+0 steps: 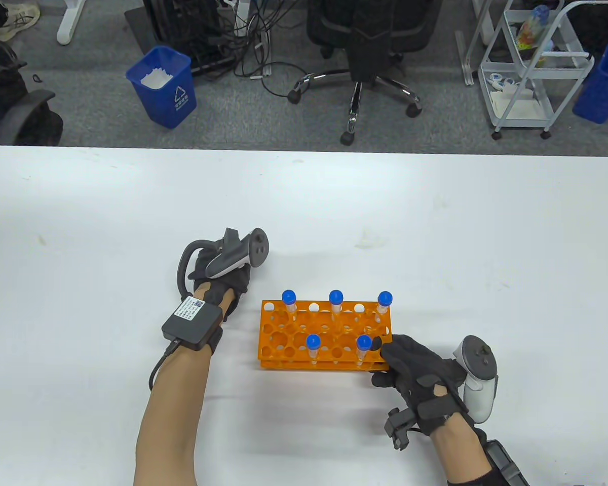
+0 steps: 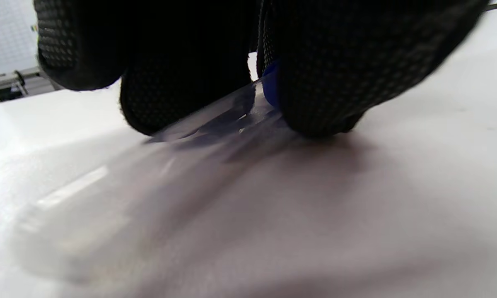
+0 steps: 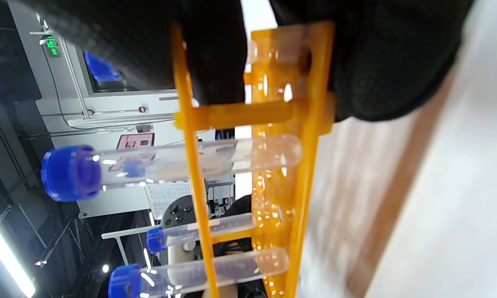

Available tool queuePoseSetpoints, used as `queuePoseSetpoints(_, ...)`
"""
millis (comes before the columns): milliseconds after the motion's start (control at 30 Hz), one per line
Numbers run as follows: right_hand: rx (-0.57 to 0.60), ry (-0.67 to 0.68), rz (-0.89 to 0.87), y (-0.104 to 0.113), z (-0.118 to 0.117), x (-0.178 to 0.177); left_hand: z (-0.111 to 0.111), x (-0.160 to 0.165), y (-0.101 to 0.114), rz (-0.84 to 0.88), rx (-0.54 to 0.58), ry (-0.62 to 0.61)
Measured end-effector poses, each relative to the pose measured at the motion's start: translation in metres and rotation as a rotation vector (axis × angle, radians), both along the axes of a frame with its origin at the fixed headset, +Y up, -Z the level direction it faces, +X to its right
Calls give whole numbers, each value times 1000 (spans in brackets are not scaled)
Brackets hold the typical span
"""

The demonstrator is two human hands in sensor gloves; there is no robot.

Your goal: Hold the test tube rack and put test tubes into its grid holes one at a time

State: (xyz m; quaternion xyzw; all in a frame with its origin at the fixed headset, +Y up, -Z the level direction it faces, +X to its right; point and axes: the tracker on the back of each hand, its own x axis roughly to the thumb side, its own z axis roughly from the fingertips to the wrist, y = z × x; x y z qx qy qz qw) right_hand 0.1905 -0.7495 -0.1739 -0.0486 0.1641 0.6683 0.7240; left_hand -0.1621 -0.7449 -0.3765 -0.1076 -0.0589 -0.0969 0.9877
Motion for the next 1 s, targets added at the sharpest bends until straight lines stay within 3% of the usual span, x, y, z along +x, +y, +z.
queuePoseSetpoints(200, -1, -6, -4, 0, 0, 0, 9, -5, 18, 111, 56, 24)
queuePoseSetpoints(333, -2, -7, -3, -1, 0, 0, 28, -16, 59, 269, 177, 18)
queuePoseSetpoints(500, -2, -7, -6, -1, 0, 0, 74, -36, 124, 593, 393, -18)
queuePoseSetpoints(667, -3, -8, -6, -2, 0, 0, 131, -46, 163, 879, 546, -130)
queuePoseSetpoints(800, -4, -8, -4, -2, 0, 0, 169, -45, 167, 999, 593, -232)
queuePoseSetpoints(900, -4, -8, -7, -2, 0, -1, 188, -41, 158, 1069, 574, -290)
queuePoseSetpoints(1000, -4, -8, -7, -2, 0, 0, 200, -36, 148, 1036, 577, -338)
